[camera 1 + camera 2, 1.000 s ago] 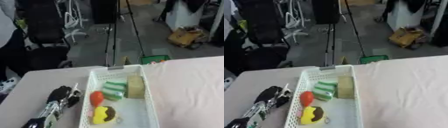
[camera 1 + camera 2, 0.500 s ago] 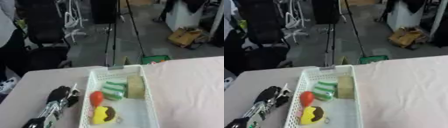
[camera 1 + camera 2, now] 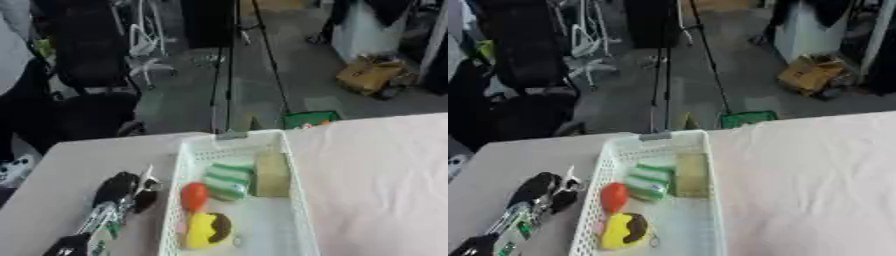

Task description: Pick up objects on the table and place them in the box.

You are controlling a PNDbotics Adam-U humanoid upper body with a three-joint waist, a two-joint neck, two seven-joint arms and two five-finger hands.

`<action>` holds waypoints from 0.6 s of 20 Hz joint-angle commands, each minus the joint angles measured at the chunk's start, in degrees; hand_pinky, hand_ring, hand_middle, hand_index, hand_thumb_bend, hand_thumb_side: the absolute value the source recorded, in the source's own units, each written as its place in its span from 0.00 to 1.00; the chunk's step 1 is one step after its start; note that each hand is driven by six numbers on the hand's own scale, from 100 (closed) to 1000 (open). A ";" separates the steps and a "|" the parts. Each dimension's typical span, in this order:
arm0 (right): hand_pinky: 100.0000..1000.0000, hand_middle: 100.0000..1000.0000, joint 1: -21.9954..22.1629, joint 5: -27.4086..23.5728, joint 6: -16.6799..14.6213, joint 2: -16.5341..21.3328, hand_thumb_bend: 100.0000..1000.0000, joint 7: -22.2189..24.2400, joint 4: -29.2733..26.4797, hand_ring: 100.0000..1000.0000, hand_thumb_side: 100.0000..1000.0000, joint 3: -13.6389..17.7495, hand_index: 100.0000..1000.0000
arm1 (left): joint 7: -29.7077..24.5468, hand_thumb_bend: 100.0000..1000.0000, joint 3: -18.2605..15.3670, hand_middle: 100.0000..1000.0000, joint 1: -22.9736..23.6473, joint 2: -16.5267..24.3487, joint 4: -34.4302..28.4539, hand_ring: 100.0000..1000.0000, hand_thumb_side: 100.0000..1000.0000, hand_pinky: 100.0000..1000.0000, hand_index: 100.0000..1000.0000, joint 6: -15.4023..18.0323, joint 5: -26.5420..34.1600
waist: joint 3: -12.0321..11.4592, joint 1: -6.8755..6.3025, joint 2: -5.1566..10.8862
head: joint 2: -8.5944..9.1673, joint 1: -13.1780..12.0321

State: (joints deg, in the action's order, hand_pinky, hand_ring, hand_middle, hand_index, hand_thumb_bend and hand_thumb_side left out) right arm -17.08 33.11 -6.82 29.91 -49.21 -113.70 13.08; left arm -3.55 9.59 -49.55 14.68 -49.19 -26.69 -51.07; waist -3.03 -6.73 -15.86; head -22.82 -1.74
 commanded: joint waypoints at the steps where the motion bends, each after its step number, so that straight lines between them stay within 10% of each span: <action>1: 0.82 0.81 -0.19 -0.23 0.02 0.64 0.00 -0.30 -0.89 0.90 1.00 0.45 0.79 | 0.05 0.00 -0.75 0.59 -0.22 0.87 0.82 0.71 0.81 0.96 0.59 -0.59 2.21 | 0.06 0.79 1.10 | 0.68 -0.06; 12: 0.82 0.81 -0.13 -0.15 0.10 0.59 0.00 -0.48 -0.89 0.90 1.00 0.50 0.79 | 0.80 0.00 -0.82 0.53 0.07 1.46 1.13 0.64 0.76 0.91 0.51 -1.46 5.88 | -0.16 0.87 1.08 | 0.73 0.09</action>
State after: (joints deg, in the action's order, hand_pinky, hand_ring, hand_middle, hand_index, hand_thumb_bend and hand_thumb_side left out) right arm -16.82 33.11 -6.74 29.91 -49.49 -113.70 13.08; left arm -2.47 8.94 -49.57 15.14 -48.87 -27.79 -45.82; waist -3.13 -6.55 -15.73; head -22.61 -1.69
